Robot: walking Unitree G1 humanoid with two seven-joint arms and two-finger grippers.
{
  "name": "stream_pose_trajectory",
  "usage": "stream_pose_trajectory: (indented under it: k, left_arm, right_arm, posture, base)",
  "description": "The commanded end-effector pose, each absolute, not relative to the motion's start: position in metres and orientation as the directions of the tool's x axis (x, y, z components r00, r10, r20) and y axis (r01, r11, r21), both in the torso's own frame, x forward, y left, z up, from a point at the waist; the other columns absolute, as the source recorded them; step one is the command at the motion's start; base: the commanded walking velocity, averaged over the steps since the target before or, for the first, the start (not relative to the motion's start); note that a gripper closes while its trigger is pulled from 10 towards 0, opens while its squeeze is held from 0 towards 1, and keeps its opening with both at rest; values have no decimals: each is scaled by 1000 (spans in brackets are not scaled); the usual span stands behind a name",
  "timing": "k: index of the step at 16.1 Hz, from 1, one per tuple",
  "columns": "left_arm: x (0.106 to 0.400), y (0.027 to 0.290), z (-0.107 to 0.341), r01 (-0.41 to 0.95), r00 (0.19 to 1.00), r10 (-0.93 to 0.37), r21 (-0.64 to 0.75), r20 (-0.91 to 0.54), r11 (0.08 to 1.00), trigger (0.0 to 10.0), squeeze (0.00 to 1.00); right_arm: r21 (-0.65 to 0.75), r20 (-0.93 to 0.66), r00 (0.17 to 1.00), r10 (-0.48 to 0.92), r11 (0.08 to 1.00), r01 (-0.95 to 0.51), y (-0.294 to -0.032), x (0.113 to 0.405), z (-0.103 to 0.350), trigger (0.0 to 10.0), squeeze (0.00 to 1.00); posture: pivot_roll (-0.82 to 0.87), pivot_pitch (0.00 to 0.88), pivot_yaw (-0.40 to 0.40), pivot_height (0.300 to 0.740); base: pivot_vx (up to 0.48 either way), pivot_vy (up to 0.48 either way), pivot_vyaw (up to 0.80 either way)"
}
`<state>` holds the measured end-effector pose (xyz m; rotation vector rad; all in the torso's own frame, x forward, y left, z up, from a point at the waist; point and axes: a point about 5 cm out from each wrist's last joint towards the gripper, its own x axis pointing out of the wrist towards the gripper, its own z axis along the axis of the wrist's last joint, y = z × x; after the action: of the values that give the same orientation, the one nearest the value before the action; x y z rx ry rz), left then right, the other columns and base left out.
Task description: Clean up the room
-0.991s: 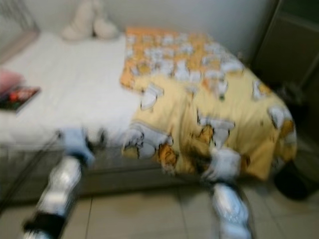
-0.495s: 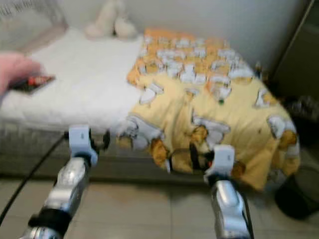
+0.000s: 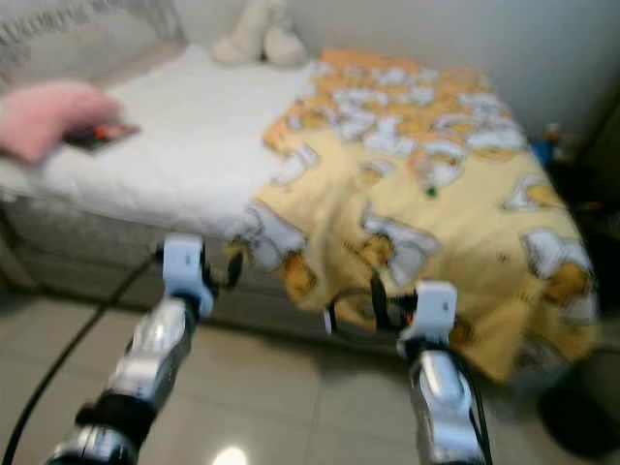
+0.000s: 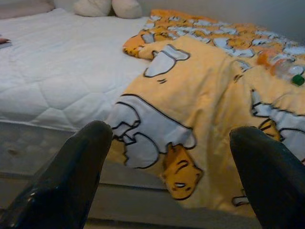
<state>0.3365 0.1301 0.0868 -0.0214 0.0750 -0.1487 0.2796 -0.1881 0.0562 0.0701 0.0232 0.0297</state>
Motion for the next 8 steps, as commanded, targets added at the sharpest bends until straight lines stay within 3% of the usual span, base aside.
stream_pose_trajectory:
  k: [1,8]
  left_arm:
    - [338,137,91,145,988,-145,-10,-53,989,10000,0]
    - [338,140,100,144,989,-144,-9,32,990,10000,0]
  right_arm:
    - [64,-6,999,46,997,-46,-181,282,59,10000,0]
    - [88,11,997,74,993,-75,-166,286,61,10000,0]
  posture:
    - [124,0,28,740]
    - [123,0,23,740]
  base:
    - [480,0,0]
    - [480,0,0]
